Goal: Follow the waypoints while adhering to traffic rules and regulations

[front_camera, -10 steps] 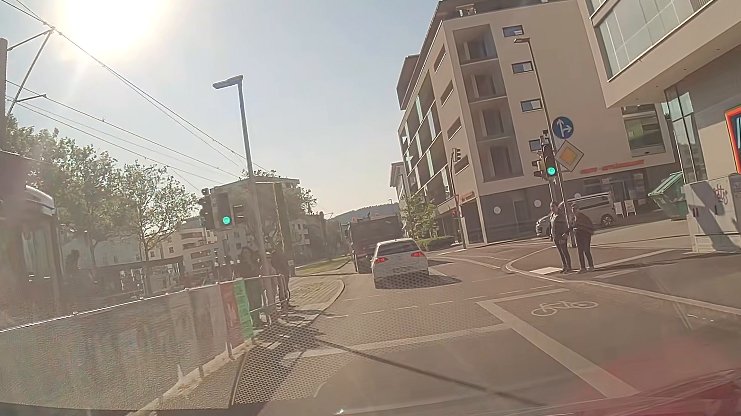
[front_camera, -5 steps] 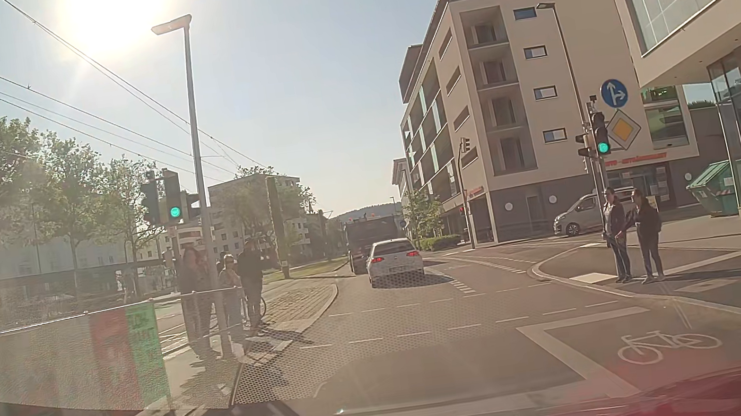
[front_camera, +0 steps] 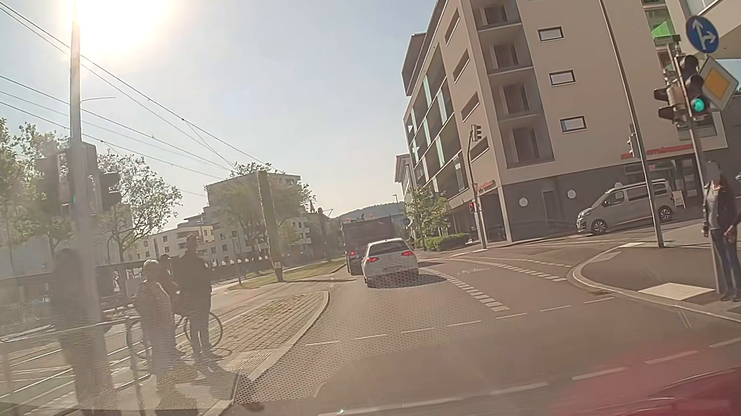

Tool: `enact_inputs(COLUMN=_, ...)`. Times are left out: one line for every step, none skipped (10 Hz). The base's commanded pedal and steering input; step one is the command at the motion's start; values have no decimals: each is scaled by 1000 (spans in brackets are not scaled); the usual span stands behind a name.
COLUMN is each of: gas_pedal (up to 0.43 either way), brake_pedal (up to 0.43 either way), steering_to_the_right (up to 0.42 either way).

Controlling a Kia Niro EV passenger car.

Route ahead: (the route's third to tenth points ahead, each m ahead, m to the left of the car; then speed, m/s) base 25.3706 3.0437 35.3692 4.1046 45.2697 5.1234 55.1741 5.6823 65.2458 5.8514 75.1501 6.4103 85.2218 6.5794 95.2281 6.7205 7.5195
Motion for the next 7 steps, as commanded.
enact_inputs(gas_pedal=138, brake_pedal=0, steering_to_the_right=-15)
enact_inputs(gas_pedal=138, brake_pedal=0, steering_to_the_right=-17)
enact_inputs(gas_pedal=138, brake_pedal=0, steering_to_the_right=-17)
enact_inputs(gas_pedal=138, brake_pedal=0, steering_to_the_right=-18)
enact_inputs(gas_pedal=138, brake_pedal=0, steering_to_the_right=-18)
enact_inputs(gas_pedal=138, brake_pedal=0, steering_to_the_right=-19)
enact_inputs(gas_pedal=138, brake_pedal=0, steering_to_the_right=-20)
